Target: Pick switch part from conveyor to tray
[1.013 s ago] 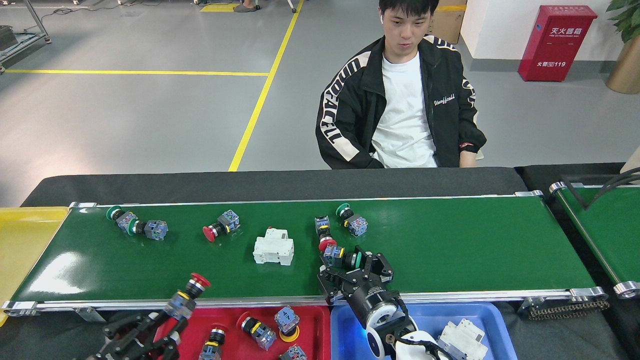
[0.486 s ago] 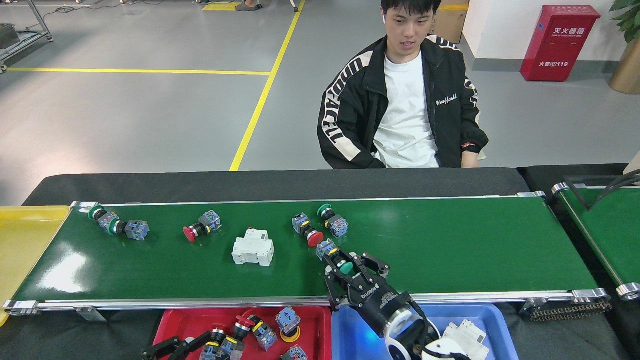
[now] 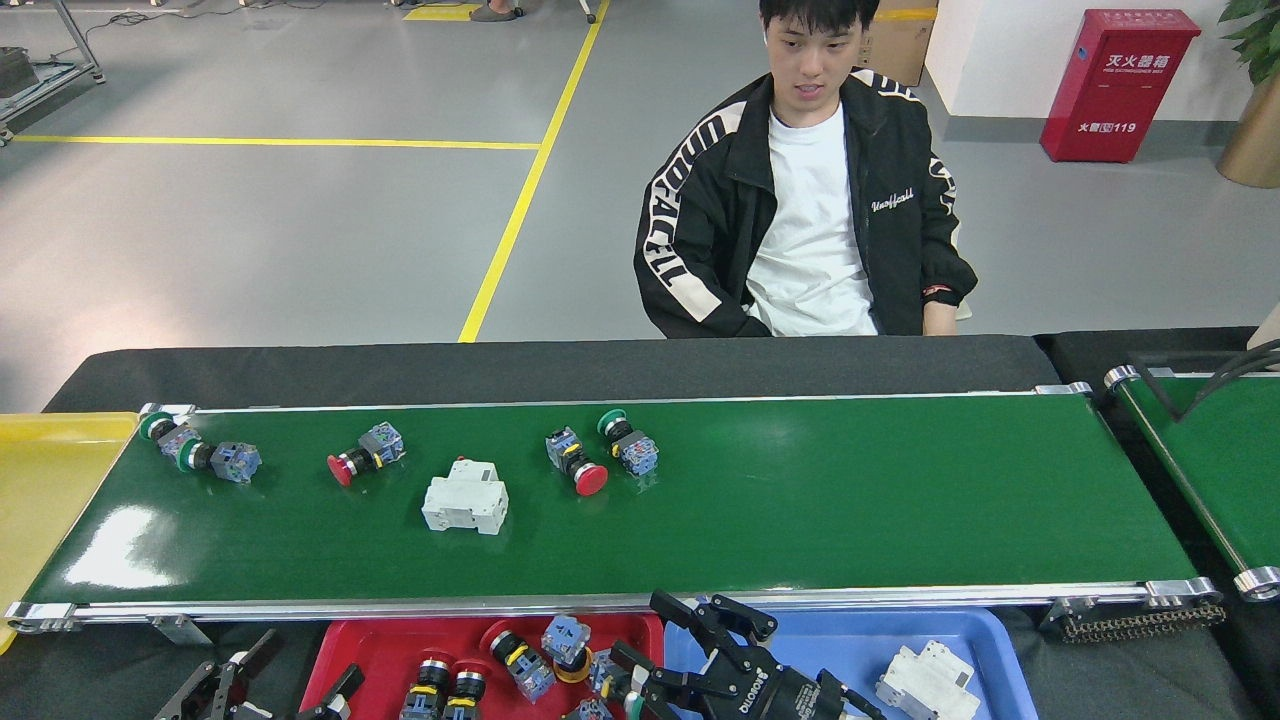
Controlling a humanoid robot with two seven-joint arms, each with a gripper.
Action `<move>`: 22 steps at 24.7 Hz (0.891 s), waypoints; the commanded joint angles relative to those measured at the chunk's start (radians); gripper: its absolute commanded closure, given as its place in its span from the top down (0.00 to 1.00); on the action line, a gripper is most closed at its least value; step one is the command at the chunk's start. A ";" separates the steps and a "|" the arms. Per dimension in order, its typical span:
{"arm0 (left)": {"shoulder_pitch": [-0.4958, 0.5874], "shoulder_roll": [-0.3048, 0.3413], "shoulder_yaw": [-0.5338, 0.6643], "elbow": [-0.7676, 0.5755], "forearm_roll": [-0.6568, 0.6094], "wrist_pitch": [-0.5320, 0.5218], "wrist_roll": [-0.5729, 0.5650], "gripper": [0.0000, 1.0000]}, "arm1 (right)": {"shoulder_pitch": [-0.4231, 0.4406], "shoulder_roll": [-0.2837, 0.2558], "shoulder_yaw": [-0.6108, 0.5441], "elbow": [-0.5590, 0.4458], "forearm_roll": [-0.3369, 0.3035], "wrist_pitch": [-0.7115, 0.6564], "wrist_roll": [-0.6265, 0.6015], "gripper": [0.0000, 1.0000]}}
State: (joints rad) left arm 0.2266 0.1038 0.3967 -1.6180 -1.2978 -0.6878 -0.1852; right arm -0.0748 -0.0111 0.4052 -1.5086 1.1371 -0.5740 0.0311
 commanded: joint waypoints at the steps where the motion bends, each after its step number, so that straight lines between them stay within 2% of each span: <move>1: -0.020 0.000 0.008 -0.002 0.006 0.040 -0.007 0.98 | -0.025 0.031 -0.029 -0.001 -0.005 0.043 0.010 0.99; 3: -0.032 -0.003 0.008 0.000 0.006 0.047 -0.007 0.98 | -0.045 0.042 -0.085 -0.002 0.000 0.134 0.009 0.99; 7: -0.058 -0.010 -0.002 0.004 -0.003 0.056 -0.007 0.98 | -0.125 0.028 -0.151 0.013 0.009 0.434 0.007 0.99; 10: -0.101 -0.013 -0.030 0.036 -0.025 0.099 -0.007 0.98 | -0.131 -0.036 -0.204 0.022 0.006 0.591 0.000 0.99; 13: -0.178 -0.009 -0.095 0.112 -0.072 0.175 -0.003 0.98 | -0.074 -0.093 -0.276 0.021 0.006 0.618 -0.062 0.99; 16: -0.267 -0.006 -0.114 0.196 -0.083 0.200 -0.003 0.98 | 0.024 -0.135 -0.336 -0.001 0.004 0.618 -0.142 0.99; 22: -0.365 0.004 -0.131 0.317 -0.097 0.226 -0.002 0.98 | 0.171 -0.136 -0.371 -0.081 0.003 0.618 -0.211 0.99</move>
State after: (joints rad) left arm -0.1192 0.0957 0.2690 -1.3019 -1.3903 -0.4754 -0.1967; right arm 0.0951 -0.1467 0.0400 -1.5627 1.1422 0.0450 -0.1476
